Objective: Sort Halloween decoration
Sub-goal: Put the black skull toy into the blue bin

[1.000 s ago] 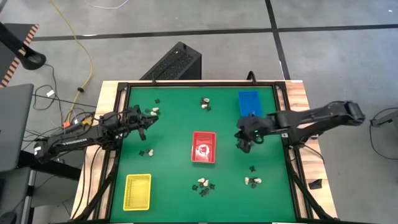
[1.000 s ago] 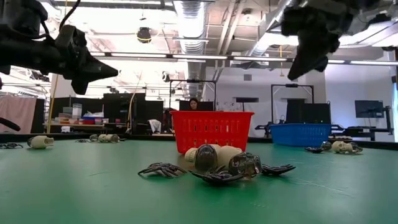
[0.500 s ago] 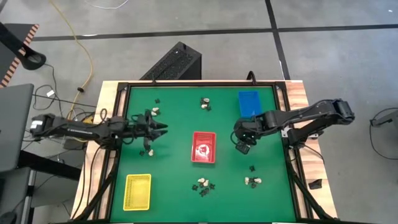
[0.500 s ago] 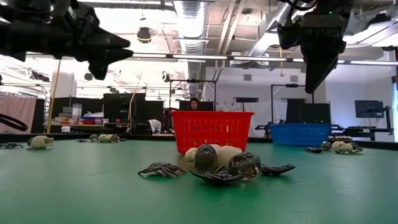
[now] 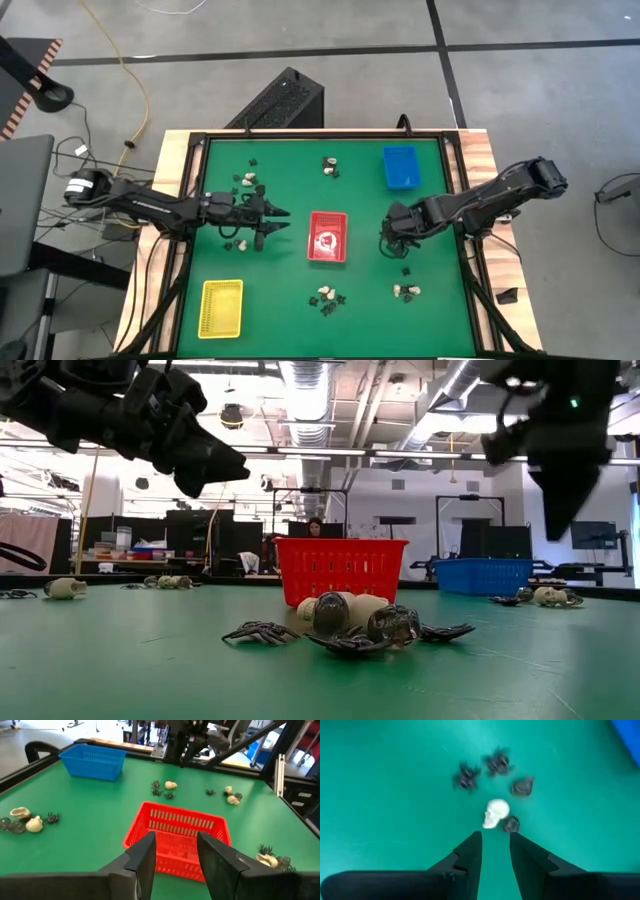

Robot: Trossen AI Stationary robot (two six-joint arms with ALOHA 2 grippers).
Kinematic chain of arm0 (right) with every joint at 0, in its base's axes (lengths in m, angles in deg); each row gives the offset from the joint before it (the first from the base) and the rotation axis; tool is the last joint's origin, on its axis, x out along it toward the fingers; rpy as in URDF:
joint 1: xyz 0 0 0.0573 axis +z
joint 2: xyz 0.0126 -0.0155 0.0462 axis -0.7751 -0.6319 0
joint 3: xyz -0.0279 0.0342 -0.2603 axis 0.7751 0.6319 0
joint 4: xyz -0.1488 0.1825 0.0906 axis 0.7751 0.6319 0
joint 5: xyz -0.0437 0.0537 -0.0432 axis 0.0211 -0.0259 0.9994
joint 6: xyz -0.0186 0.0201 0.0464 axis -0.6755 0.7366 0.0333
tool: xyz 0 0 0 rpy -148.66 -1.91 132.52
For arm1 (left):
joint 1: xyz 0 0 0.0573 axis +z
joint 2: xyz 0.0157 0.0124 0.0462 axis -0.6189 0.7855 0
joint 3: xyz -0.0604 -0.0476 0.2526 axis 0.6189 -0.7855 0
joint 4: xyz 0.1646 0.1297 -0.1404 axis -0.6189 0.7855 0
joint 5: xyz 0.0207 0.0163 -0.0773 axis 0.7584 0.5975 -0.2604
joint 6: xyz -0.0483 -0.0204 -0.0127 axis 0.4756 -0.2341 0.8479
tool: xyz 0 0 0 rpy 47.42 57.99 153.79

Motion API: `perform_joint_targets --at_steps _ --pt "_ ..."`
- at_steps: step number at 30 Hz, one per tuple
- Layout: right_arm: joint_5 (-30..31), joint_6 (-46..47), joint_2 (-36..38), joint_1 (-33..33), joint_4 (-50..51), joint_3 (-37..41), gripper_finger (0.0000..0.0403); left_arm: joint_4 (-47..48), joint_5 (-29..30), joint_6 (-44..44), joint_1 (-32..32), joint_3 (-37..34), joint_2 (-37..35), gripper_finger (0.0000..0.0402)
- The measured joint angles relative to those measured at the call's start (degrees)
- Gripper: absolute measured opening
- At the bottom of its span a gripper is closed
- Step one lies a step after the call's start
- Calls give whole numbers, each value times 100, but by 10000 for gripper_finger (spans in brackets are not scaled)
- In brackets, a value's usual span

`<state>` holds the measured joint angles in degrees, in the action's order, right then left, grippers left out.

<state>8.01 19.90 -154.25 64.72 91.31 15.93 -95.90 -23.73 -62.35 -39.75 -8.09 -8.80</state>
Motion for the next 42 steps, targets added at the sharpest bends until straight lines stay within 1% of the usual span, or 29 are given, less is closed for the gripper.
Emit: perform_joint_targets --at_steps 2,5,12,18,24,32,42 --pt "-134 -109 -11 -8 -114 222 139 -26 -1 0 0 49 58 131" --pt "-162 -491 12 -97 -274 426 148 -13 0 0 0 56 58 131" --pt "-278 -1530 5 -392 -400 537 172 -14 2 7 2 59 58 131" --pt "-506 -2162 -2 -601 -565 534 175 -10 2 9 2 59 58 131" --pt "-523 -2769 -125 -658 -703 532 174 29 3 7 2 61 56 131" --pt "-530 -3348 -691 -649 -683 532 173 61 4 4 2 61 56 131" --pt "-554 -3626 -1397 -651 -707 499 173 80 7 2 2 61 56 131"
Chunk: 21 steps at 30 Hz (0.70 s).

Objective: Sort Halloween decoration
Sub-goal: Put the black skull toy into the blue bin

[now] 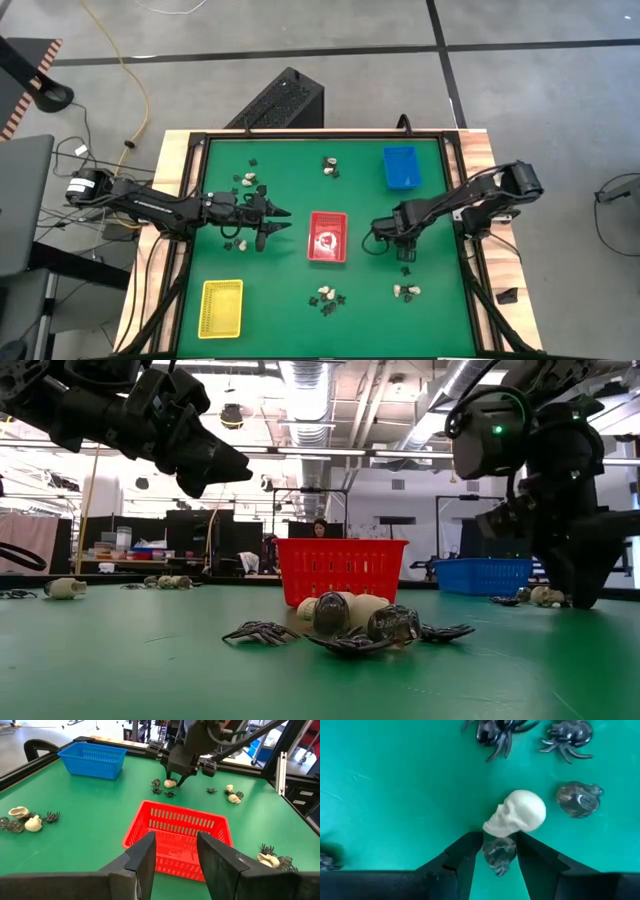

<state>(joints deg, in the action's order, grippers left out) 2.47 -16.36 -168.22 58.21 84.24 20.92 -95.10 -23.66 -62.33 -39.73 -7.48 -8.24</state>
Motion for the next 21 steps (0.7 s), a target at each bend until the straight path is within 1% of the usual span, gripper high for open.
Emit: perform_joint_targets --at_steps 7,10,16,21 --pt "0 18 50 -2 40 19 169 2 0 2 0 0 0 131" --pt "0 49 170 -2 91 29 153 1 0 4 0 0 0 131" --pt "32 139 553 -7 408 36 105 0 0 7 0 0 0 131" --pt "77 141 919 -16 705 -186 97 0 0 13 0 0 0 131"
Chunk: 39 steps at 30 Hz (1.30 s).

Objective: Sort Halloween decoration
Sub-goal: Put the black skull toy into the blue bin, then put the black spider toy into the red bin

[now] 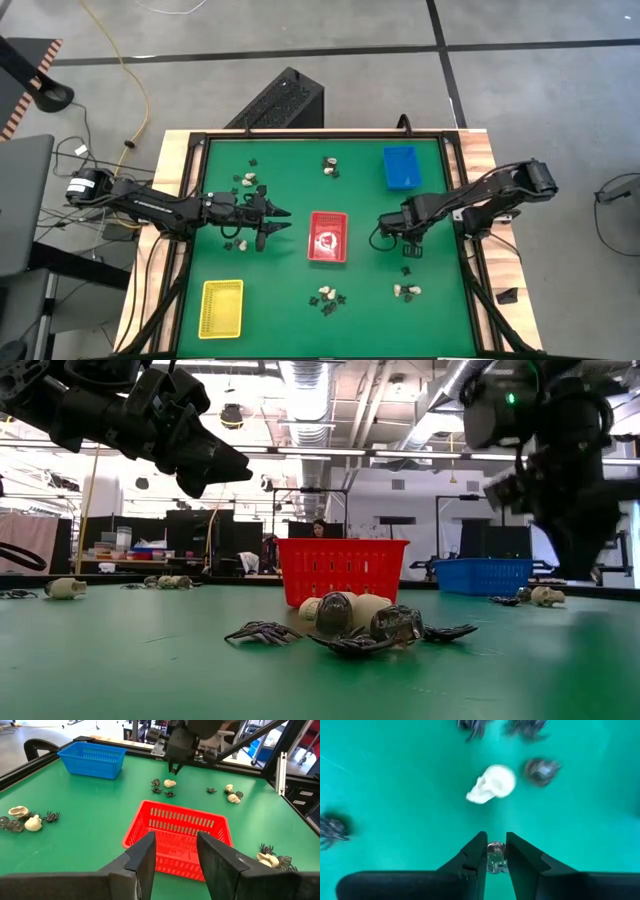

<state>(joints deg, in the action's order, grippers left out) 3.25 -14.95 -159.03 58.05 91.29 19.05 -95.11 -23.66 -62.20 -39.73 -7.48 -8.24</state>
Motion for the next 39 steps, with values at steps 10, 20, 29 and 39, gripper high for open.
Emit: perform_joint_targets --at_steps 10,20,29,39 --pt "776 -714 461 -1059 -37 -841 97 -2 0 6 2 0 0 131" --pt "858 -1702 149 -3362 -414 -1123 97 0 0 48 2 2 -2 131" --pt "674 -1703 -453 -4344 -715 -1123 99 56 4 76 2 4 -2 131" --pt "672 -1656 -570 -4399 -678 -1199 181 61 2 74 2 4 -2 131"
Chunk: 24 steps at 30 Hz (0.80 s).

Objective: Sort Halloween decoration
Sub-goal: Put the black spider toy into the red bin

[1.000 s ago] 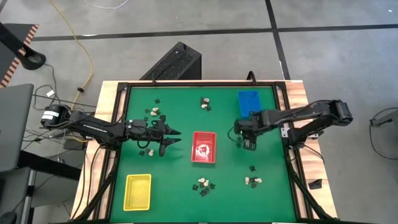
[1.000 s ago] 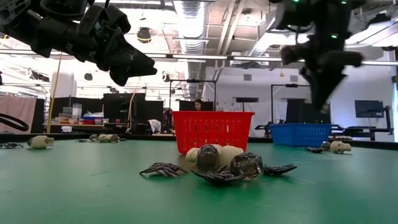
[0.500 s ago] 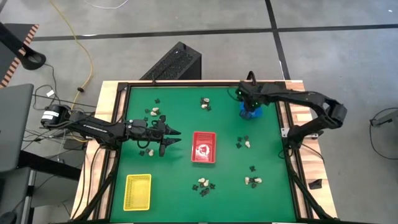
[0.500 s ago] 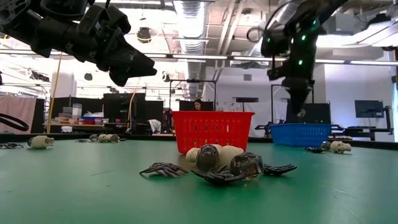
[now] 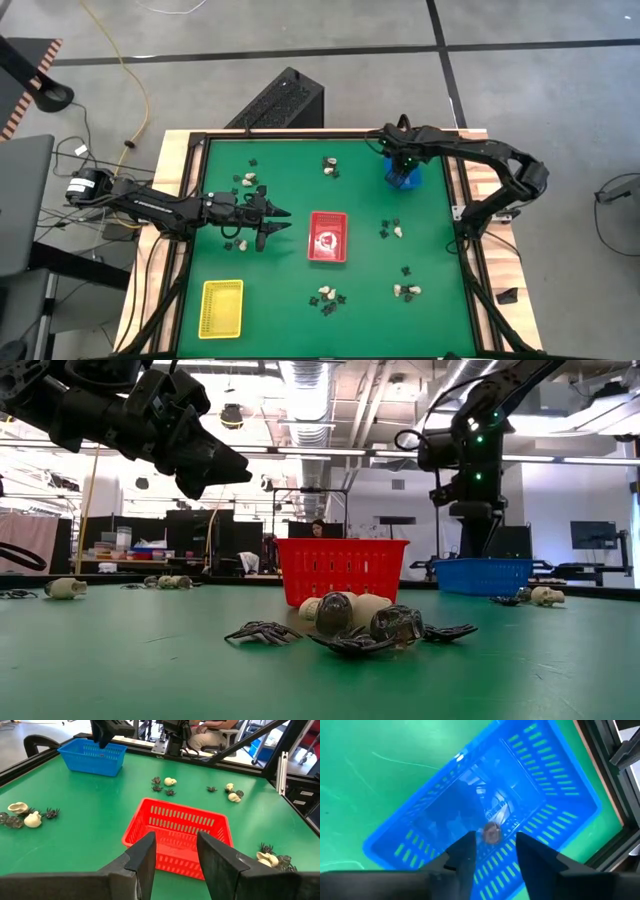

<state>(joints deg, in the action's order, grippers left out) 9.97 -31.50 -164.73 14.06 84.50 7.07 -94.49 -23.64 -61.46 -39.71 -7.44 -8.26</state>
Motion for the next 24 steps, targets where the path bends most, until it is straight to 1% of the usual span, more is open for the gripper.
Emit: perform_joint_targets --at_steps 2,5,7,10,13,18,21,24 --pt "-11 10 0 30 179 -133 201 0 1 2 0 0 0 131" --pt "-49 277 0 202 614 -407 221 0 0 32 -1 0 0 131" --pt "-146 569 19 394 942 -618 227 0 0 63 -1 0 0 131" --pt "-308 1105 164 864 1231 -763 227 0 -2 108 -2 0 0 131" --pt "-413 1734 406 1562 1284 -745 224 -5 -4 155 0 0 0 131" --pt "-393 3007 579 3056 928 -723 223 87 -4 213 -1 0 -173 131" --pt "-219 3307 481 3950 435 -722 223 224 35 238 0 0 -287 131" --pt "-45 3249 278 4669 -25 -722 223 347 101 222 2 0 -346 131"
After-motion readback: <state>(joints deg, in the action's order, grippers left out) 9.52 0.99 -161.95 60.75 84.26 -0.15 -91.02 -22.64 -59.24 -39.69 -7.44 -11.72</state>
